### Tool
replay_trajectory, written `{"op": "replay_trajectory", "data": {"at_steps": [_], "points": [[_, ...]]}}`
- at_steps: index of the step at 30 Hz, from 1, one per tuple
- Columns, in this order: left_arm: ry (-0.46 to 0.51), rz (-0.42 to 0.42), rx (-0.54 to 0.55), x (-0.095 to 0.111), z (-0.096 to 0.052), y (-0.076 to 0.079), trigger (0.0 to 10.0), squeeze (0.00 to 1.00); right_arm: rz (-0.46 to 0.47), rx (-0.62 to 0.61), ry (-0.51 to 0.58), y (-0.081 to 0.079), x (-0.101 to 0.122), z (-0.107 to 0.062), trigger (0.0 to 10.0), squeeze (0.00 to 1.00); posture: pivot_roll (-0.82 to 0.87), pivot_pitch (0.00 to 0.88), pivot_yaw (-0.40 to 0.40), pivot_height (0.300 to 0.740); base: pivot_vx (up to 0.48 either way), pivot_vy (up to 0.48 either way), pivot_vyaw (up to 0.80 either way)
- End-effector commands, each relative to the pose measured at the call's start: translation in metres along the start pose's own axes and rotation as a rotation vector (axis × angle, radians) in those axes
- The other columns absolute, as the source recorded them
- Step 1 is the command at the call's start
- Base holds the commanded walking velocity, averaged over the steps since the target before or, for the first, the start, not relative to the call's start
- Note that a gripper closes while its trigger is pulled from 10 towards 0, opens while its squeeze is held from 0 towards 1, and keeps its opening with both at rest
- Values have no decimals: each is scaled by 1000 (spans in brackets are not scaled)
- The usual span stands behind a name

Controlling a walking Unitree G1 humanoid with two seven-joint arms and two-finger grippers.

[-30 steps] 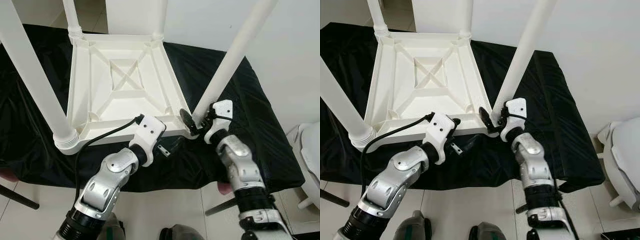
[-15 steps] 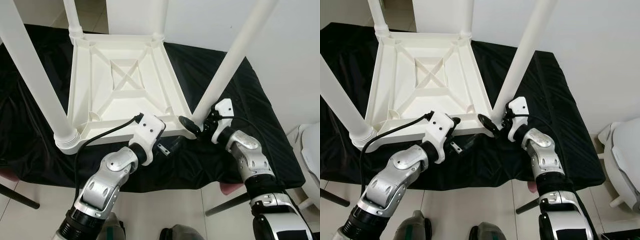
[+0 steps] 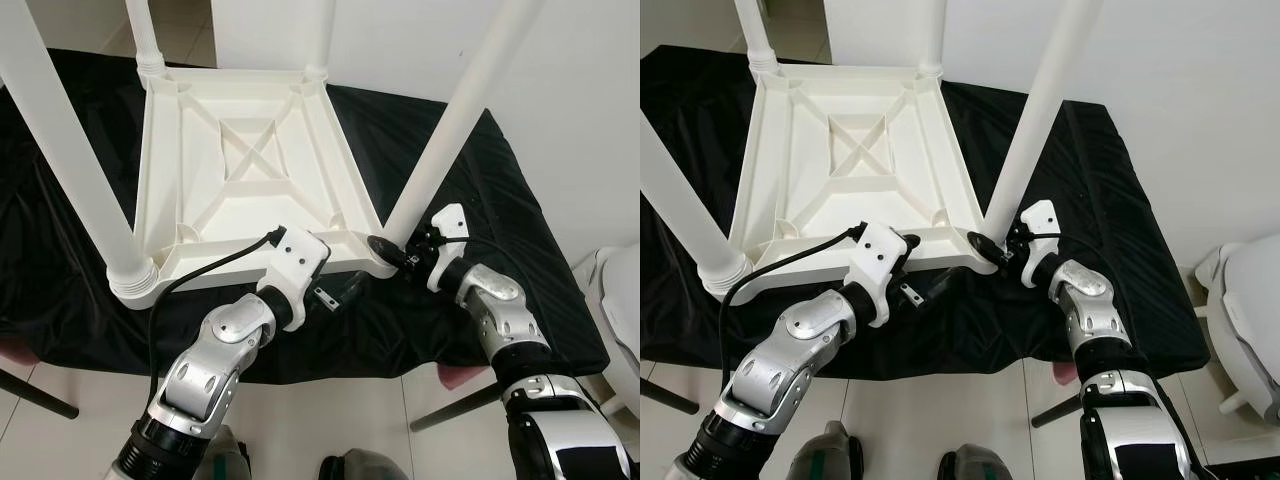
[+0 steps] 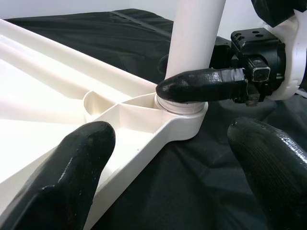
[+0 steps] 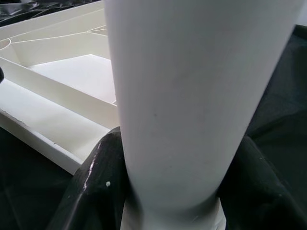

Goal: Building children table

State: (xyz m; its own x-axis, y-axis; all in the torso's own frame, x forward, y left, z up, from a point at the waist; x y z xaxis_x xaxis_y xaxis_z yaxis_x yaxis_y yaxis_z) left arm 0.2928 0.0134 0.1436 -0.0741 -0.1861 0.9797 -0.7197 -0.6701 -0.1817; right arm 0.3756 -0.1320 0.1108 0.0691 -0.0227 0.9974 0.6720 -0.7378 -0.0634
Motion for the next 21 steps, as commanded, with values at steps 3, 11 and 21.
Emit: {"op": "replay_trajectory", "data": {"at_steps": [3,11,21], "points": [[3,2,-11,2,-1,3,10000,0,-1,-7,-6,3,-3,-3,0,0,-11,17,-74,740,0,0,0],[1,-1,-11,1,0,4,10000,0,17,-115,16,10,0,-1,10000,0,-13,21,-84,740,0,0,0],[4,-1,-5,2,0,3,10000,0,58,-404,92,11,6,2,10000,0,-13,12,-89,740,0,0,0]]}}
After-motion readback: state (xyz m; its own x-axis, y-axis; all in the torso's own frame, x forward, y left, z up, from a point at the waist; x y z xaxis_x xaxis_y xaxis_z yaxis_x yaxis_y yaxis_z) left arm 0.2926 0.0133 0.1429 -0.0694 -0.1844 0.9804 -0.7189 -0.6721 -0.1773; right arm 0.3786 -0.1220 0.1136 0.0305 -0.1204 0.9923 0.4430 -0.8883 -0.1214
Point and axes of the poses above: a point about 5 cm out from each wrist's last joint towards the gripper, its own z axis pointing out of the wrist towards the gripper, its own x axis along the axis of the wrist's last joint, y = z × x, the point moved 6 cm from there along z, pointing out of the wrist towards the gripper, and after that the axes turned 7 degrees about z, right-handed, at the moved point
